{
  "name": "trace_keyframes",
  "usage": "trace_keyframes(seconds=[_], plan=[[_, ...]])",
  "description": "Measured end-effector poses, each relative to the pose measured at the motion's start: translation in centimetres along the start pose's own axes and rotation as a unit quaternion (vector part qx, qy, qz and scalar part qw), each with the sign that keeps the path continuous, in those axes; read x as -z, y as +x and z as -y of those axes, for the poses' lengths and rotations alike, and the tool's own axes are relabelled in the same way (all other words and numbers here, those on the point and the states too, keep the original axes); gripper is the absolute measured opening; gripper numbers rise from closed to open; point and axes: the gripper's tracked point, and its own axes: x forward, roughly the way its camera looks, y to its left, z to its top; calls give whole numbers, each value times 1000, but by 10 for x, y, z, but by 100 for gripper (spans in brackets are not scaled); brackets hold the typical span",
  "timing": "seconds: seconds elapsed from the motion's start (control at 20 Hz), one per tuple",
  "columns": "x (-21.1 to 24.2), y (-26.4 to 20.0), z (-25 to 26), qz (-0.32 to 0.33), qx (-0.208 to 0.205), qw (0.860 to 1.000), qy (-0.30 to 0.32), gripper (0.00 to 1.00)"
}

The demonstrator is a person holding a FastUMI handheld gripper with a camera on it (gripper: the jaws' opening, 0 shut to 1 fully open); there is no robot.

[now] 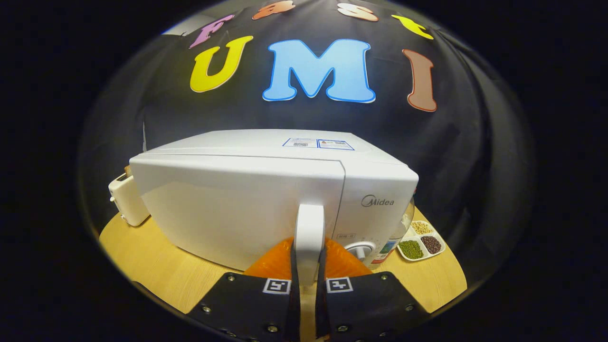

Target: Open the microwave, put the food inside, and close the microwave door.

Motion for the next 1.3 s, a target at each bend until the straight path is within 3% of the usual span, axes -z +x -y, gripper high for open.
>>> trace_keyframes(seconds=[0.05, 0.35, 0.45, 1.0, 1.3], plan=[[1, 3, 0, -3, -2, 1000, 1, 7], [6, -4, -2, -23, -2, 1000, 0, 7], [12, -17, -5, -14, 1, 1000, -27, 7], [42, -92, -38, -83, -26, 996, -22, 7], [56, -127, -63, -87, -6, 996, -5, 7]])
